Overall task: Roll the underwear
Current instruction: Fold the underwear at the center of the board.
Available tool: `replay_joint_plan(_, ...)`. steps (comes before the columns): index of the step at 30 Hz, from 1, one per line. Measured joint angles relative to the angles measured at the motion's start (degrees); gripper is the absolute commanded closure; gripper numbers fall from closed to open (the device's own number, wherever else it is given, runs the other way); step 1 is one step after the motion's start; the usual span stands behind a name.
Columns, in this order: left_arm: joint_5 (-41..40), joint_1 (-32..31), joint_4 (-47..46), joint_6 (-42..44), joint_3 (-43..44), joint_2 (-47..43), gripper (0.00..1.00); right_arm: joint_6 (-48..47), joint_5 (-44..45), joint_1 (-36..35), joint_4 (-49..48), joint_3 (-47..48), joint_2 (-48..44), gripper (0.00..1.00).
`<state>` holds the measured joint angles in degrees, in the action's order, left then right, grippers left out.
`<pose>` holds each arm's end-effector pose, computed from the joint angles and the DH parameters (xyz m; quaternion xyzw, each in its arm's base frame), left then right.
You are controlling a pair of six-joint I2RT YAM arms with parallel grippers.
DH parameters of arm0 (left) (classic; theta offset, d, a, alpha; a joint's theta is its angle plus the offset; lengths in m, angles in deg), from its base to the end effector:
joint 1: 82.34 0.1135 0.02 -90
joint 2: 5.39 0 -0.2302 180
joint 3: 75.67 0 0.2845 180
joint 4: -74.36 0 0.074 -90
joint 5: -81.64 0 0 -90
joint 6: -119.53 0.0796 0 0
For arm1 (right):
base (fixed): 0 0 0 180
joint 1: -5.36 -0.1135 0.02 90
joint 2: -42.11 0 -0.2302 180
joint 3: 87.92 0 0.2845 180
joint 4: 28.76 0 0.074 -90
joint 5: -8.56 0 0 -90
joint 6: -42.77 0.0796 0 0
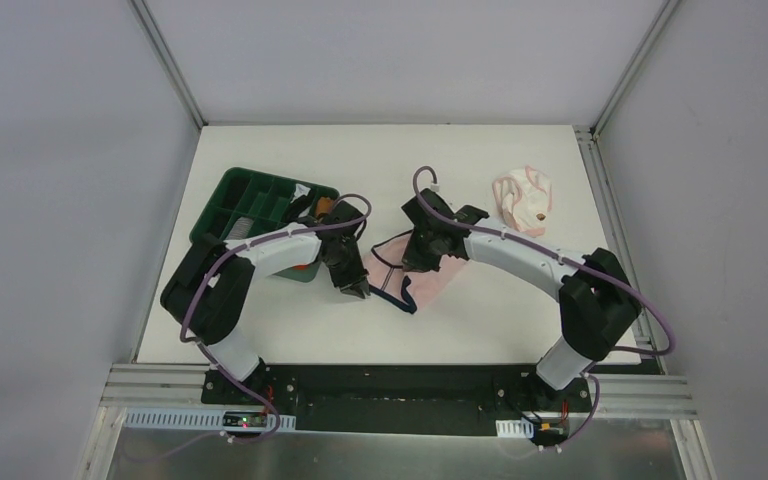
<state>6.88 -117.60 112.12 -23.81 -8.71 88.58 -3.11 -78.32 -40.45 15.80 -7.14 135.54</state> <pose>0.2767 -0.2213 0.0775 -0.1234 0.9598 -0.2438 0.0646 0.2781 0.2798 0.1520 -0.0065 0.9590 0.1809 0.2181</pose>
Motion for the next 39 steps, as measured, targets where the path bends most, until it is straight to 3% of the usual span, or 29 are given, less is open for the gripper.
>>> replay_joint_plan(4, -0.85, 0.44, -1.49, 0.85, 0.02, 2.38, 0.84, 0.0, -0.28, -0.33, -0.2, 1.42, 0.96, 1.0)
replay_joint_plan(11, -0.28, 0.48, -1.22, 2.43, 0.09, 0.55, 0.76, 0.76, 0.39, -0.46, -1.09, -2.71, -2.1, 1.0)
replay_joint_plan(19, -0.63, 1.38, 3.63, 4.5, 4.17, -8.46, 0.76, 4.24, 2.64, -0.42, 0.57, -17.38, -18.29, 1.0)
replay_joint_plan(29, -1.9, 5.25, 6.14, 7.19, 7.1, 2.1, 0.79, 12.61, 6.8, -0.42, 8.79, -33.68, -43.1, 1.0)
replay_joint_plan(35, -0.52, 5.2, 6.88, 7.74, 7.1, 2.67, 0.79, 17.59, 9.2, -0.42, 16.72, -37.53, -54.66, 1.0)
replay_joint_plan(39, 0.83, 3.91, 6.99, 7.8, 7.28, 3.13, 0.8, 18.45, 10.93, -0.42, 20.09, -37.4, -57.22, 1.0)
